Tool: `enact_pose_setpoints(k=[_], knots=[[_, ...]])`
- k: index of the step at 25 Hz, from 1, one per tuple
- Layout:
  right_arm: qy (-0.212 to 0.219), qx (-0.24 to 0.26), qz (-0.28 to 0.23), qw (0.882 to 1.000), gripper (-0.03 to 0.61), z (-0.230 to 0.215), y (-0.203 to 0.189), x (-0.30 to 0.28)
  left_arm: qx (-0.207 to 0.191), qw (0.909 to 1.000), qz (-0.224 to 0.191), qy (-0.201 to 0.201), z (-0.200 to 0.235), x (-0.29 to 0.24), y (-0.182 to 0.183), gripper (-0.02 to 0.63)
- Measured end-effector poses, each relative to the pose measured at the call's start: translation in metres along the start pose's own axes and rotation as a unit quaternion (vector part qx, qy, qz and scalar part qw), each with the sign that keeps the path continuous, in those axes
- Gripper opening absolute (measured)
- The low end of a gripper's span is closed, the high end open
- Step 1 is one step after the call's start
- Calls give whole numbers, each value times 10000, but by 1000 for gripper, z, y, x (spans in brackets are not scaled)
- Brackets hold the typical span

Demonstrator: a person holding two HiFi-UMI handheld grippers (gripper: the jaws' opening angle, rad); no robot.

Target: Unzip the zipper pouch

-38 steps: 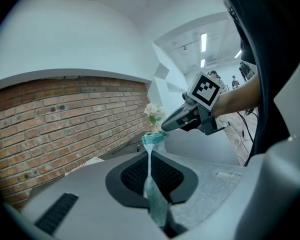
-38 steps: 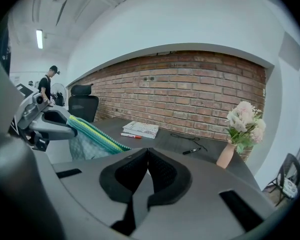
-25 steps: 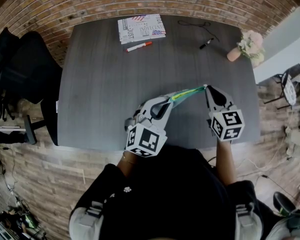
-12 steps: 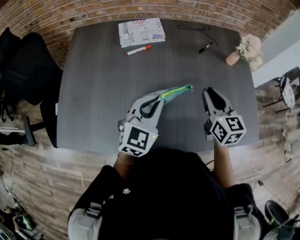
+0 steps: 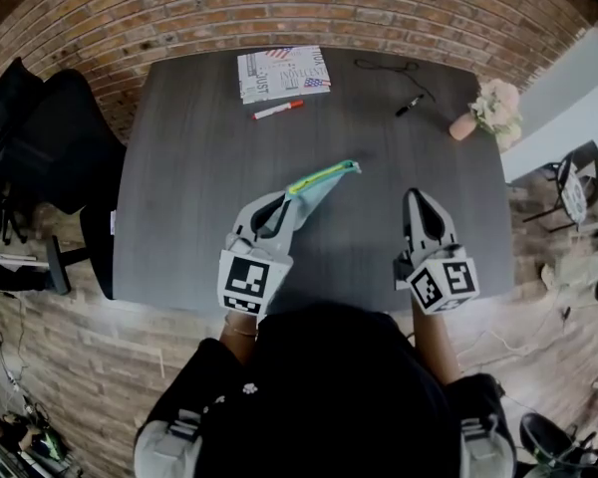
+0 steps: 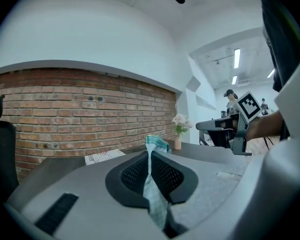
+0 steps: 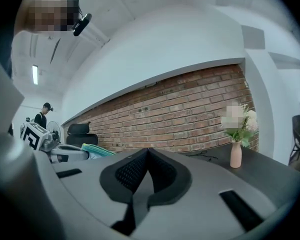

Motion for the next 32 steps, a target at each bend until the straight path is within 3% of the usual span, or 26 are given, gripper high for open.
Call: enact_pose_setpoints(k=[10, 18, 25, 29, 32], knots=[[12, 289, 111, 9995, -3, 7, 2, -2, 109, 9997, -134, 184, 15, 1, -2, 6], [71, 383, 189, 9991, -3, 10, 2, -6, 229, 9996, 51, 172, 16, 4, -6, 6], [79, 428, 234, 9988, -3, 10, 3, -6, 109, 9997, -72, 182, 16, 4, -5, 6], [68, 426, 207, 9989, -3, 8, 5, -6, 187, 9996, 112, 151, 14, 2, -5, 6], [76, 441, 189, 9988, -3, 6, 7, -8, 146, 9998, -34, 158, 14, -1, -2, 6]])
Point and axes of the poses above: the fingertips, and each gripper's own axes: x backward along the fingers, z to its left, y out of its top, the point moved 9 cm from there along x, backward along the fingers, and after that the axes turned 15 degrees about y, right-handed, at the moved point
